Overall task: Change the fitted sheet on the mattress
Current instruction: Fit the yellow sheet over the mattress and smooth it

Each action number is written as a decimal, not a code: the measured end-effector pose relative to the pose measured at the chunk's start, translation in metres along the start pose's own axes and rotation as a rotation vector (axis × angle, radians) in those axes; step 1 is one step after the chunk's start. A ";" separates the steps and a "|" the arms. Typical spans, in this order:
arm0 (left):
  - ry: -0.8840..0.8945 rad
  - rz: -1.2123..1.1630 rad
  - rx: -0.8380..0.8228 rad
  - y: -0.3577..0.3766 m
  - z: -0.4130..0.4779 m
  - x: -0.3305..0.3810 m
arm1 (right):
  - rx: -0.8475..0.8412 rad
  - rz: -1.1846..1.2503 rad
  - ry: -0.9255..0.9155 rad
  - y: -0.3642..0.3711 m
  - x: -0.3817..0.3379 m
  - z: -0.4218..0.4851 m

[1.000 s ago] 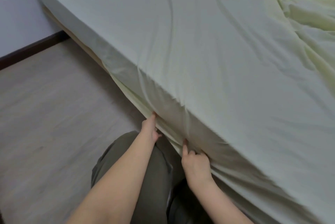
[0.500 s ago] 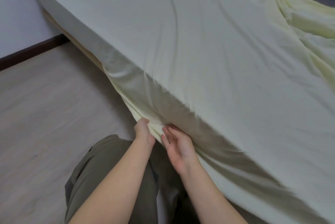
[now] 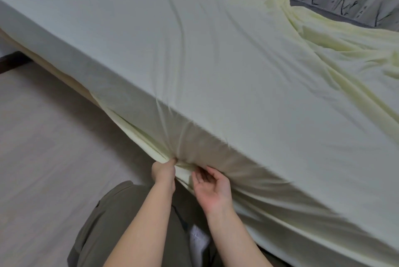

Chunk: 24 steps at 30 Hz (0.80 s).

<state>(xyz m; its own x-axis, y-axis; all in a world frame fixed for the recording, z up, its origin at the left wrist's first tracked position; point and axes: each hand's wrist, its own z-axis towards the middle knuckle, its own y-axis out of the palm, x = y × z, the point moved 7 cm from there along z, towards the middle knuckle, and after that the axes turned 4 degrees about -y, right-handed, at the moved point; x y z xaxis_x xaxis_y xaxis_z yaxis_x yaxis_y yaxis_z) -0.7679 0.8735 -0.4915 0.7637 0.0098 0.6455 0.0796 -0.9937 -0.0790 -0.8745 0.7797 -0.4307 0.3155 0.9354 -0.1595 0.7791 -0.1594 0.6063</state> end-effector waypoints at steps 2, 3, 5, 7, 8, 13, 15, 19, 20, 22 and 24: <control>0.012 0.085 0.009 -0.002 0.001 0.000 | 0.020 0.046 -0.004 0.000 -0.001 0.002; 0.017 0.128 0.014 -0.003 0.001 0.001 | 0.033 0.069 -0.002 0.000 -0.001 0.004; 0.025 0.196 0.018 -0.005 -0.003 0.002 | 0.045 0.113 0.013 0.000 0.000 0.005; 0.027 0.166 0.000 -0.004 -0.007 0.004 | 0.038 0.146 0.028 0.002 0.001 0.006; 0.015 0.105 -0.018 -0.004 -0.009 0.005 | 0.034 0.157 0.033 0.002 0.002 0.007; -0.143 -0.424 -0.186 0.003 -0.022 0.012 | 0.080 0.215 0.051 -0.002 0.008 0.015; -0.154 -0.523 -0.248 0.005 -0.025 0.015 | 0.088 0.212 0.040 -0.005 0.010 0.019; -0.142 -0.567 -0.350 0.007 -0.027 0.022 | 0.063 0.240 0.016 -0.001 0.010 0.026; -0.146 -0.573 -0.376 0.008 -0.028 0.023 | 0.043 0.248 0.011 0.003 0.010 0.027; -0.138 -0.550 -0.398 0.009 -0.026 0.025 | 0.020 0.258 0.005 0.010 0.011 0.029; -0.123 -0.505 -0.417 0.011 -0.025 0.026 | 0.027 0.258 -0.003 0.014 0.014 0.029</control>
<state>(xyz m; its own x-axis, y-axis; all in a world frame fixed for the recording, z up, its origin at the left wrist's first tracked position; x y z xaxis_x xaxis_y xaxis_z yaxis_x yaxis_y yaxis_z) -0.7630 0.8606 -0.4570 0.7668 0.4737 0.4331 0.2113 -0.8234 0.5266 -0.8431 0.7815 -0.4471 0.5072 0.8618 -0.0050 0.6871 -0.4009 0.6060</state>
